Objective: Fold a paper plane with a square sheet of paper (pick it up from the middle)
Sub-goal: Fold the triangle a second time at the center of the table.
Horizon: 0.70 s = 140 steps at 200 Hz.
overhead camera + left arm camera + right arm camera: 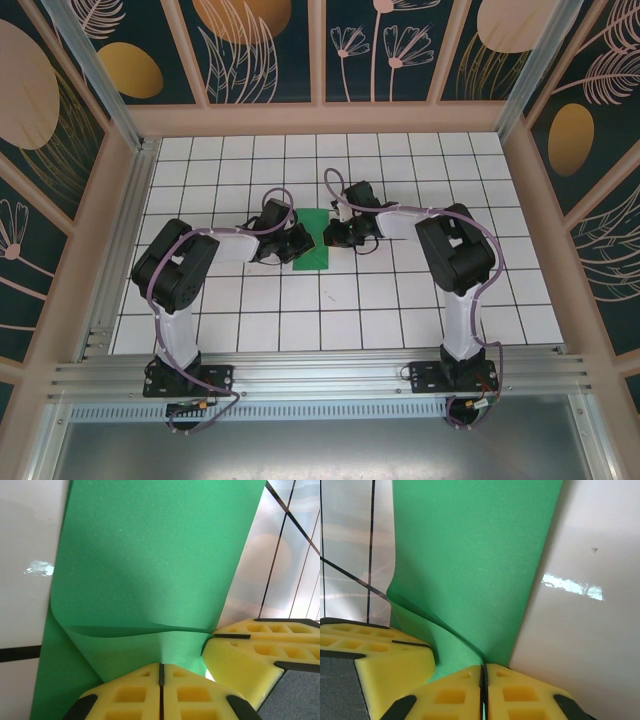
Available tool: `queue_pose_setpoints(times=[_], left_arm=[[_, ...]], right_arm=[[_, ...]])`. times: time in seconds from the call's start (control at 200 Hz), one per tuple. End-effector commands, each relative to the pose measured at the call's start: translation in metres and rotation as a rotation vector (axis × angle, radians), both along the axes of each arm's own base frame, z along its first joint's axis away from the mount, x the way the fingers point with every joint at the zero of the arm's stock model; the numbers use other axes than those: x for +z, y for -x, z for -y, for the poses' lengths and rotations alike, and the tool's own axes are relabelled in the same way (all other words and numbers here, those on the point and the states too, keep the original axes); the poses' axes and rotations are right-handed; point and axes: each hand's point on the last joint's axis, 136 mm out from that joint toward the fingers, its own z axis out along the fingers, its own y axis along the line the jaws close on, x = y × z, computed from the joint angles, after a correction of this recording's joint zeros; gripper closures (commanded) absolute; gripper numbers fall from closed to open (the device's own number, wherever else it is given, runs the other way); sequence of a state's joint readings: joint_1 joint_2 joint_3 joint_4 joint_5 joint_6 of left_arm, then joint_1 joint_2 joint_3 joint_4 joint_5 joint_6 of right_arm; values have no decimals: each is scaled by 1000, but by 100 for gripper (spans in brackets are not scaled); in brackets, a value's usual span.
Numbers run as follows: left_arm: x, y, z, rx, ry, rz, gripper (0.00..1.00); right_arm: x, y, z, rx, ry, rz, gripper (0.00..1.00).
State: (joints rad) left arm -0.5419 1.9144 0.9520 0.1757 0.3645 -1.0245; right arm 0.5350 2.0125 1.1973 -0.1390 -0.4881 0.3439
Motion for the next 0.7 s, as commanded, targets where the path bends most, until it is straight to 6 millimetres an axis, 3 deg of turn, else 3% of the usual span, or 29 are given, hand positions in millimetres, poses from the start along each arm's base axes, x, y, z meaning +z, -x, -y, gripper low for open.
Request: queue_pose_setpoints(times=[0.0,0.09,0.245,0.33,0.52,0.696], left_arm=[[-16,4,-5,-4,-53,-33,91],[-20,5,-7,0,-62,-44,92],[-22,4,-8,6,-68,-45,92],[-21,4,-8,7,-66,-41,92],[-26,7,-10,13,-64,-48,93],[-28,10,-11,11,-63,-48,94]], right_arm=[[10,-3,-1,-25,1,7,81],[33,-11,1,-66,-7,46,74],[55,-10,11,-134,3,80,72],[54,-2,17,-148,11,60,75],[43,36,-4,-88,-10,-41,87],[30,49,-15,-46,-9,-92,89]])
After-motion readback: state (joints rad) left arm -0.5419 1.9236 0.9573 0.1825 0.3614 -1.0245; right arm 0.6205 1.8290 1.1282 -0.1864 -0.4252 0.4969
